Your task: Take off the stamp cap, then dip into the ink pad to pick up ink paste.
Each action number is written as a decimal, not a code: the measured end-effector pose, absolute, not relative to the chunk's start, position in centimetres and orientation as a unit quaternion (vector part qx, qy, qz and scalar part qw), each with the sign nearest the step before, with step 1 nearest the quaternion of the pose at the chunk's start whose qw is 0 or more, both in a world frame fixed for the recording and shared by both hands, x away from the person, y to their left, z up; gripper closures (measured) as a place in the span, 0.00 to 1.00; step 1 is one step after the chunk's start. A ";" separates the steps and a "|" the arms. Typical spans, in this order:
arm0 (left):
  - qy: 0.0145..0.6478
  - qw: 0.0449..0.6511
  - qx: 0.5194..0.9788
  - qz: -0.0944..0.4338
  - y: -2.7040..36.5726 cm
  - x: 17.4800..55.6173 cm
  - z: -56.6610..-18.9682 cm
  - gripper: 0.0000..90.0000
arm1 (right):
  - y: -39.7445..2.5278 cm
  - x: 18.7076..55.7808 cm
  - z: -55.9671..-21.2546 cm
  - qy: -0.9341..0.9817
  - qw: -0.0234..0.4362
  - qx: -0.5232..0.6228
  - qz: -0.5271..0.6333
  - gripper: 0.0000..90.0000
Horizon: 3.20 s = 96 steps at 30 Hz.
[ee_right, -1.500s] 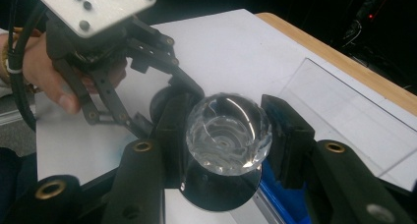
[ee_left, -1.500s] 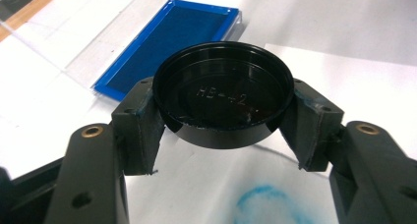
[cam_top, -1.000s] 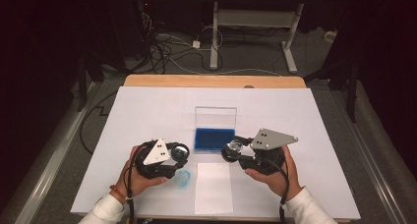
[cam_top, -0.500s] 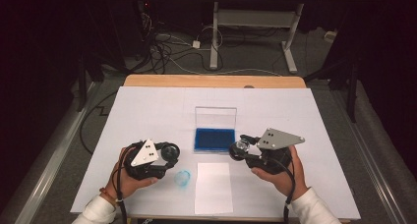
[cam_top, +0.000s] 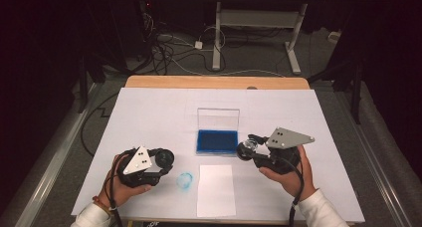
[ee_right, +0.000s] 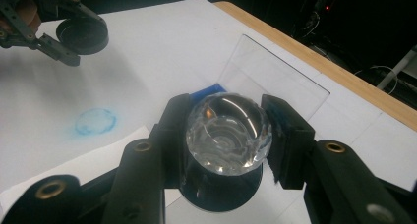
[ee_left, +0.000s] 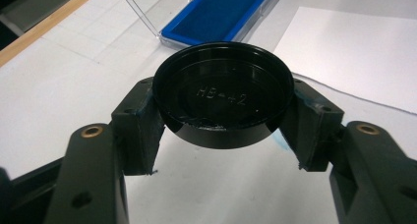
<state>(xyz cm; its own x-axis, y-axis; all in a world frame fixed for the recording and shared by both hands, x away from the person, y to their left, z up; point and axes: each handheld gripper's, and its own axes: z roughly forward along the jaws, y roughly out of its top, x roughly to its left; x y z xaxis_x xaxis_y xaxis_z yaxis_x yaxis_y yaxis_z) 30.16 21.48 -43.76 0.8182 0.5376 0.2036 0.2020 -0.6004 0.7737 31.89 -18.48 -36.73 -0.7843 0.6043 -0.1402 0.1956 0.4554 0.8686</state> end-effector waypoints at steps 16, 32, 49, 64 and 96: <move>0.235 0.388 0.868 0.201 23.3 29.1 -44.8 0.41 | -18.9 32.2 -36.8 0.821 0.225 0.254 0.460 0.64; 0.235 0.393 0.867 0.198 23.6 29.4 -44.8 0.41 | -18.8 32.6 -36.8 0.820 0.226 0.256 0.459 0.64; 0.231 0.390 0.870 0.192 23.4 29.5 -44.9 0.41 | -18.3 32.4 -36.8 0.824 0.225 0.250 0.456 0.64; 0.229 0.382 0.875 0.191 23.2 29.7 -45.1 0.41 | -17.0 34.0 -37.2 0.832 0.225 0.251 0.441 0.64; 0.234 0.383 0.873 0.192 23.4 29.4 -45.0 0.41 | -11.7 39.9 -38.3 0.865 0.206 0.256 0.380 0.64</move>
